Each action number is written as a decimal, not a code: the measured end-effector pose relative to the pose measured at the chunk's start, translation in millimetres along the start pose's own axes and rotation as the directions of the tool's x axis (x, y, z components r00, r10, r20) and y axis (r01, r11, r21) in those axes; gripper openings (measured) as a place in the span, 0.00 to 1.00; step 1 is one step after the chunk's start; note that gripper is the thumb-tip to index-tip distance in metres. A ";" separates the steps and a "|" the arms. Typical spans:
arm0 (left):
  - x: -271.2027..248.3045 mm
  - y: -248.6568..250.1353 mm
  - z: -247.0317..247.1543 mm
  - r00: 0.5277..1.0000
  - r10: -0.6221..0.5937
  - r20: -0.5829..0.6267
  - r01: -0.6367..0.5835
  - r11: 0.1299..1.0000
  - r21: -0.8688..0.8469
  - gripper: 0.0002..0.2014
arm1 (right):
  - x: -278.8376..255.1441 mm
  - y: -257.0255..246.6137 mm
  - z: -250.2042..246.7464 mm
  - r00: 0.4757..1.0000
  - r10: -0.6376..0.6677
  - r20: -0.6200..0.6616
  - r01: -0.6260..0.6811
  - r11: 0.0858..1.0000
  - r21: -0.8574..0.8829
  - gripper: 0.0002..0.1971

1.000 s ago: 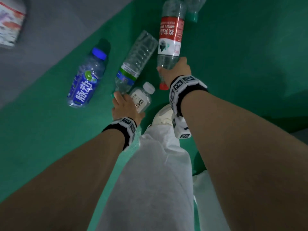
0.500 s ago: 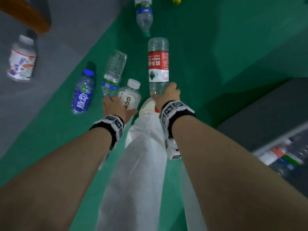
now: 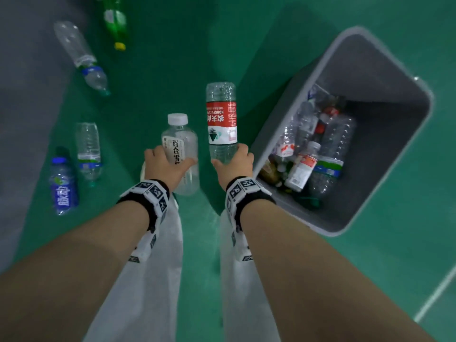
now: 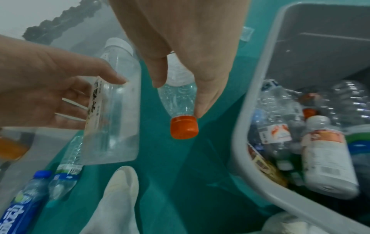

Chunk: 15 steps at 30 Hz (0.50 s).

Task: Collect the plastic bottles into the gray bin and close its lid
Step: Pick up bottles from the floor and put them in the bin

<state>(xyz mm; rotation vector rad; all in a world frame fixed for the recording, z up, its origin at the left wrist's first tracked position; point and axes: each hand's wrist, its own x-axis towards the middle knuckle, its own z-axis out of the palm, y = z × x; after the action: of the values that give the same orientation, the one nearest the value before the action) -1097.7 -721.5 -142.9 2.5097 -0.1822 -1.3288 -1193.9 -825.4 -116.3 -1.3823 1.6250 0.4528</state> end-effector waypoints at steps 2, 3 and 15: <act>-17.0 25.6 20.6 0.999 0.052 0.017 -0.052 0.999 -0.006 0.24 | 0.1 18.6 -35.4 0.999 0.028 -0.030 -0.026 0.998 0.064 0.32; -24.2 35.4 28.0 0.997 0.068 0.019 -0.068 0.998 -0.017 0.22 | -0.3 25.9 -48.4 0.998 0.046 -0.031 -0.043 0.995 0.089 0.33; -84.3 134.9 132.7 0.926 0.330 0.181 -0.339 0.941 0.020 0.21 | 30.5 147.1 -131.4 0.943 0.322 -0.084 -0.284 0.911 0.300 0.35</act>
<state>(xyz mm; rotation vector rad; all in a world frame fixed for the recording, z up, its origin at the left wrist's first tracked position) -1251.3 -855.1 -104.2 2.2649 -0.6604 -1.4094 -1379.4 -898.9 -115.5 -0.9640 1.9416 0.2943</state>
